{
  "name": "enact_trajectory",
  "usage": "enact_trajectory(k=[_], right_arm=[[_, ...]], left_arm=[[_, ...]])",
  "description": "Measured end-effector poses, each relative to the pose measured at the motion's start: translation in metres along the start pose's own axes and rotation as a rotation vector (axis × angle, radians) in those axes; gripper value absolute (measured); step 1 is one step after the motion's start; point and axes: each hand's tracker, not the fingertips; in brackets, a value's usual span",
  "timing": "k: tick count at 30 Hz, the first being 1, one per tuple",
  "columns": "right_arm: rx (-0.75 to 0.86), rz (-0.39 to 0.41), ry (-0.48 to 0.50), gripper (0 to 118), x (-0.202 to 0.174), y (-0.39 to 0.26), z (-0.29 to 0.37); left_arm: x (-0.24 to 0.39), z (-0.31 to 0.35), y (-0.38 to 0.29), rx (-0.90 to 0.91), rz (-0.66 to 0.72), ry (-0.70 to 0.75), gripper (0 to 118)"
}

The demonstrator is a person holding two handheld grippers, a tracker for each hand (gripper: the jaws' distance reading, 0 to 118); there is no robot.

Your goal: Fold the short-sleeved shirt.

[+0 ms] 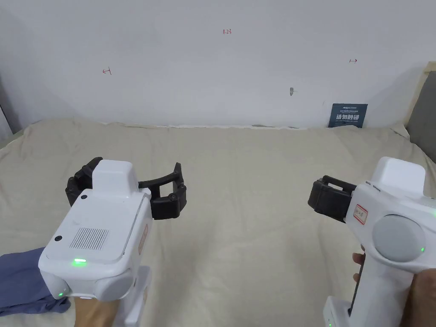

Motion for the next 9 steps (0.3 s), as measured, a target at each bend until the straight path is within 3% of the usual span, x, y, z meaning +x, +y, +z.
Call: enact_trajectory(k=[9], right_arm=[[0.01, 0.052, 0.012, 118, -0.0036, 0.0018, -0.0029]], left_arm=[[-0.0008, 0.0, -0.0012, -0.002, -0.008, 0.003, 118]])
